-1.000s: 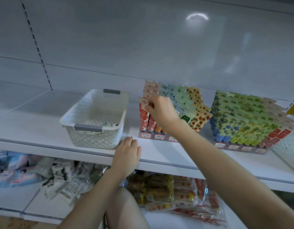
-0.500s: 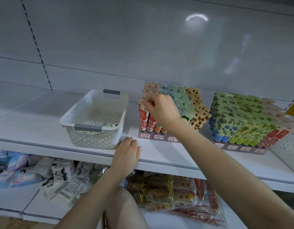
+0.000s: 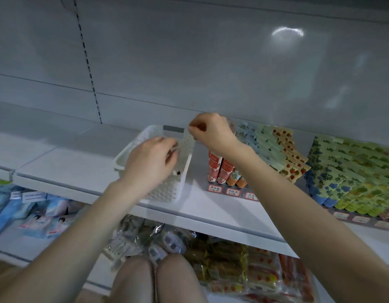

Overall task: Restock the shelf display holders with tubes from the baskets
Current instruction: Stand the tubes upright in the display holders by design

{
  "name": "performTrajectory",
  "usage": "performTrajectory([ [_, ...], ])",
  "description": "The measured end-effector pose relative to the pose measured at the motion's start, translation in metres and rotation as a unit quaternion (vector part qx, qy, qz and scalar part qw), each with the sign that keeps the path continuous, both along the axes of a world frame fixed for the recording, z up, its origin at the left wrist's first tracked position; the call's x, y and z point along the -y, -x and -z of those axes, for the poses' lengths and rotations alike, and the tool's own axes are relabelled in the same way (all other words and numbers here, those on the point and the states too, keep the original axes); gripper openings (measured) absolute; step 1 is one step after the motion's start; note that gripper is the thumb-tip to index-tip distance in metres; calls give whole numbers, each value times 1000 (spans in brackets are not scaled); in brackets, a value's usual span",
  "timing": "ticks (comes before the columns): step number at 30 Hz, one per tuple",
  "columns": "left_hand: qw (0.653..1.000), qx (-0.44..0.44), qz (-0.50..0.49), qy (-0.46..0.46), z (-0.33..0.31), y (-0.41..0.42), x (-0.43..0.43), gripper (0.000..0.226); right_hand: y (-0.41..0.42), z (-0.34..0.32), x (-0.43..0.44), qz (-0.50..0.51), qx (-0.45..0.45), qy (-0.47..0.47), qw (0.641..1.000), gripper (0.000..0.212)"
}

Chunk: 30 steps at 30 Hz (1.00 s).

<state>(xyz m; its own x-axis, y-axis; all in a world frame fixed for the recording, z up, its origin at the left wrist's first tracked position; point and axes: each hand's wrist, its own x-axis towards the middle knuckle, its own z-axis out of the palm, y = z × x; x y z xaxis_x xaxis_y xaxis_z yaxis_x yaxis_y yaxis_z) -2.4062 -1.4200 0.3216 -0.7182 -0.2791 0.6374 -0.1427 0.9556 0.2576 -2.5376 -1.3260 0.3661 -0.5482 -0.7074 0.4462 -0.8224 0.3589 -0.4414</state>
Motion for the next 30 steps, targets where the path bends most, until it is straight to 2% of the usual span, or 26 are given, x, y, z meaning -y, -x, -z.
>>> performTrajectory([
  [2, 985, 164, -41, -27, -7, 9, 29, 32, 4, 1, 22, -25, 17, -80, 996, 19],
  [4, 943, 325, -53, -41, -8, 20, 52, 44, 9, 6, 44, -42, 12, -178, 983, 17],
  [7, 873, 486, -41, -26, 6, 42, 77, 44, 20, 22, 72, -59, -26, -330, 942, 14],
  [9, 832, 554, -26, 5, 15, 55, 87, 31, 27, 35, 85, -60, -42, -411, 909, 34],
  [11, 802, 597, -25, 27, 21, 67, 92, 32, 34, 49, 96, -57, -42, -470, 880, 45],
  [13, 780, 624, -25, 39, 25, 76, 93, 29, 39, 59, 107, -65, -34, -519, 852, 44],
  [15, 759, 647, -10, 65, 33, 84, 95, 20, 41, 68, 118, -73, -32, -564, 822, 32],
  [17, 746, 658, -2, 98, 41, 87, 99, 22, 42, 79, 125, -73, -31, -604, 793, 39],
  [20, 766, 640, 0, 61, 43, 88, 103, 24, 44, 87, 128, -70, -40, -622, 779, 39],
  [22, 790, 613, 7, 30, 38, 83, 103, 23, 46, 81, 126, -80, -30, -599, 796, 34],
  [25, 857, 515, 2, -7, 27, 73, 106, 14, 51, 54, 116, -93, -34, -515, 851, 26],
  [28, 921, 379, 8, -89, 16, 58, 105, 26, 56, 17, 95, -101, 5, -347, 933, 32],
  [30, 947, 296, 17, -128, 10, 48, 99, 26, 53, -5, 80, -111, 47, -229, 966, 30],
])
